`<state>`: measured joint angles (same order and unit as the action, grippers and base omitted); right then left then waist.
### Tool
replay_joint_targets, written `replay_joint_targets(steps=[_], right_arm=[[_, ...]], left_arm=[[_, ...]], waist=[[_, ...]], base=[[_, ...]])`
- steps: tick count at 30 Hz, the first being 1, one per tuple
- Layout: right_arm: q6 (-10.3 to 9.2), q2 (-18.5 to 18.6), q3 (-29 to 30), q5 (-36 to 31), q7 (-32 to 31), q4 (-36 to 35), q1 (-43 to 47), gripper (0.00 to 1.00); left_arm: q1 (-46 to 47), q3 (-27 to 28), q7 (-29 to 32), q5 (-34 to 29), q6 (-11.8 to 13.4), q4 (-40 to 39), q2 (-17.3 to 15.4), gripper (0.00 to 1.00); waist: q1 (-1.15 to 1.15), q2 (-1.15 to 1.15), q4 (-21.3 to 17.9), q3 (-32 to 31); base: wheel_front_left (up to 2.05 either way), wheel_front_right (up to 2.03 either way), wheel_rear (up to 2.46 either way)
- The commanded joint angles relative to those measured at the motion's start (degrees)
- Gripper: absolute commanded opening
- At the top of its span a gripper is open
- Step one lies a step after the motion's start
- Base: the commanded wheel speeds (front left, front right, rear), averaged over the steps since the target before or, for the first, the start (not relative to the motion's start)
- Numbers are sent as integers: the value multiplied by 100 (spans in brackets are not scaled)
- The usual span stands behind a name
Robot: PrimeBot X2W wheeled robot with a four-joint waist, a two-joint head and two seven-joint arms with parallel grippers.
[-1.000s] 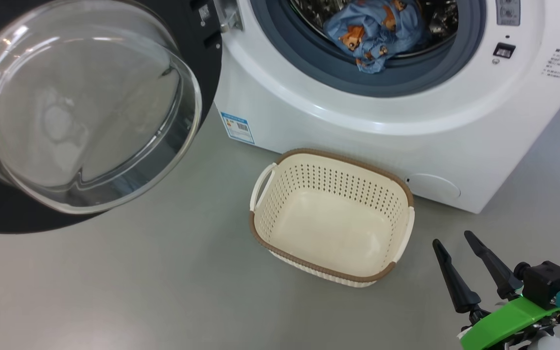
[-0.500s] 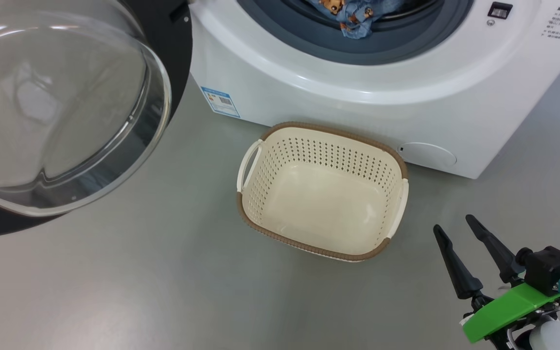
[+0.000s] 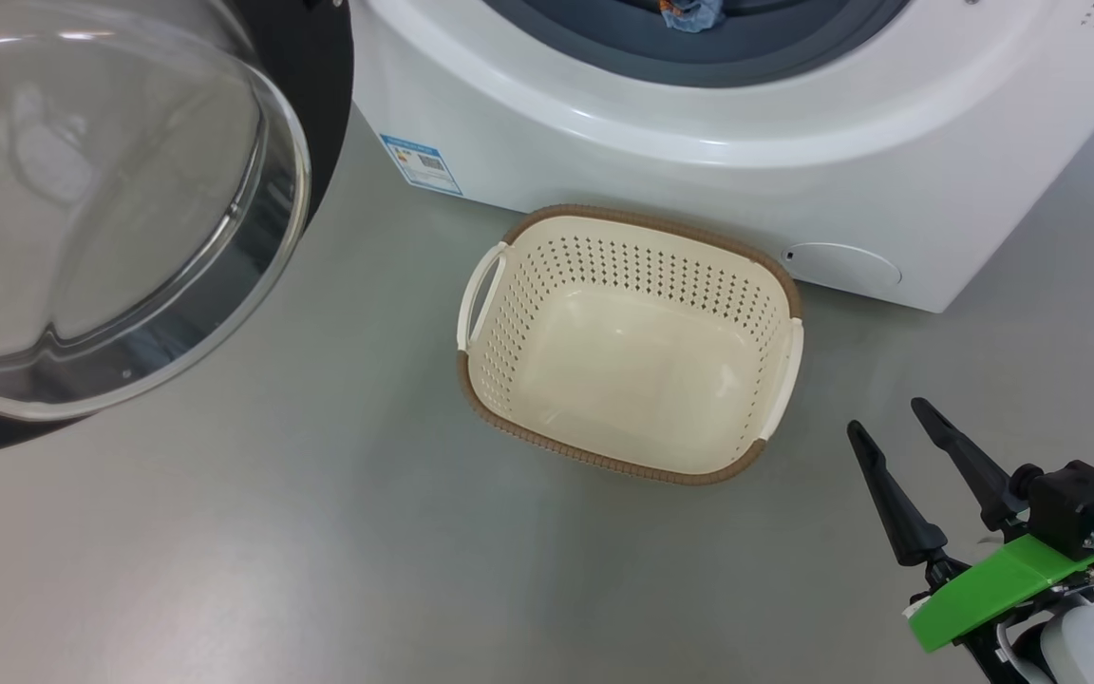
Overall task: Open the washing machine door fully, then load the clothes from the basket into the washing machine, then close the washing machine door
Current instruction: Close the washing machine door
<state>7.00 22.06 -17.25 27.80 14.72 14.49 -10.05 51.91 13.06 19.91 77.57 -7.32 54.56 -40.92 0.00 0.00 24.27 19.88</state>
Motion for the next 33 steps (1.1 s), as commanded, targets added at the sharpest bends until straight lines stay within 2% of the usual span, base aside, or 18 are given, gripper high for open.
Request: replay_joint_targets(steps=[1,13,24,33], right_arm=[[48,101,-157,-56,28,-144,-76,100],[48,215,-178,-60,28,-154,-177,100],[48,154,-156,-90,28,-125,-204,100],[48,43,-96,-110,28,-101,-133,100]], left_arm=[[118,32,147,54,-17,-31,-531,0],[125,-217,489,148,-17,-24,-510,0],[18,-471,931,258,-17,-156,-434,0],[-291,-700,1346,335,-17,-571,-456,0]], waist=[[0,0,2,56],[0,0,-20,211],[0,0,-32,134],[0,0,-15,-75]], base=[[0,0,0],[0,0,0],[0,0,0],[0,0,0]])
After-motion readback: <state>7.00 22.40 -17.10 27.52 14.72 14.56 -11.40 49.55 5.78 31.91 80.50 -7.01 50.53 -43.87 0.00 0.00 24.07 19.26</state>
